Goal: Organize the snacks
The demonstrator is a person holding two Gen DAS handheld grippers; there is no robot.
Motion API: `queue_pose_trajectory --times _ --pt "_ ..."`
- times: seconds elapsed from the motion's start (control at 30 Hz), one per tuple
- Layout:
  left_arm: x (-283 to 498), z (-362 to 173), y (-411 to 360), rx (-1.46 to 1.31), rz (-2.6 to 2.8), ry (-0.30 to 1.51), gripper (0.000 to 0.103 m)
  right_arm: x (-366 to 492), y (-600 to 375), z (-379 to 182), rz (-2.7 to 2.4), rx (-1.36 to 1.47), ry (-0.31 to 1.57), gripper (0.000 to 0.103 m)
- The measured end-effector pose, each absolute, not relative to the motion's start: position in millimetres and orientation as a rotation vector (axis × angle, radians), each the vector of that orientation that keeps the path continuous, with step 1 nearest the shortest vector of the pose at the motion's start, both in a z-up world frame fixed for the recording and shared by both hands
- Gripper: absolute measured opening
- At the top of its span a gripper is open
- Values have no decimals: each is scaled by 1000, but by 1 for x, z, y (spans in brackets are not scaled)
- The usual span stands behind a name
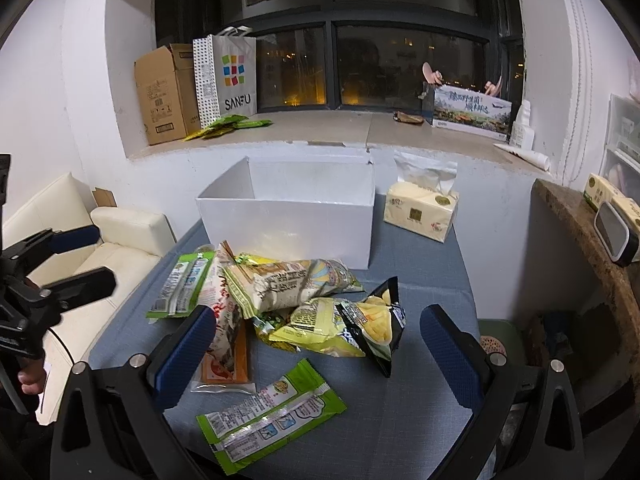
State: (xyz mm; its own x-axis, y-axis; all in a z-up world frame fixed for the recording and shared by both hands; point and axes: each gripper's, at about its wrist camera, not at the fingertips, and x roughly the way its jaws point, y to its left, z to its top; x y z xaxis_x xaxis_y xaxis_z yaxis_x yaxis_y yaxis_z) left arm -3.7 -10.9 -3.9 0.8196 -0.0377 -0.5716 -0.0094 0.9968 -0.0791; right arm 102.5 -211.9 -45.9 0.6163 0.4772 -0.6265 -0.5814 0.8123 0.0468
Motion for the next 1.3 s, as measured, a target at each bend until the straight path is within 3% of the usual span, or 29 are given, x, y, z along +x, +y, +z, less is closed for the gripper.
queue_pose_trajectory --times 0.6,0.67,0.7,0.87,1.1,1.3 --pt "1 -18 -11 -60 -11 638 103 248 -219 -168 569 161 1148 102" --pt "2 -19 -11 -59 -11 644 103 251 -220 -178 597 214 1184 75" --pt "2 -20 -11 -59 -11 646 103 252 -224 -181 600 245 1182 68" --pt "6 -22 -14 -42 -28 650 103 246 -237 -178 641 275 1150 44" --pt "51 -23 -29 37 -121 691 103 213 -261 -129 682 254 979 37" --pt "132 -47 -58 212 -178 848 103 182 -280 -86 700 262 842 37"
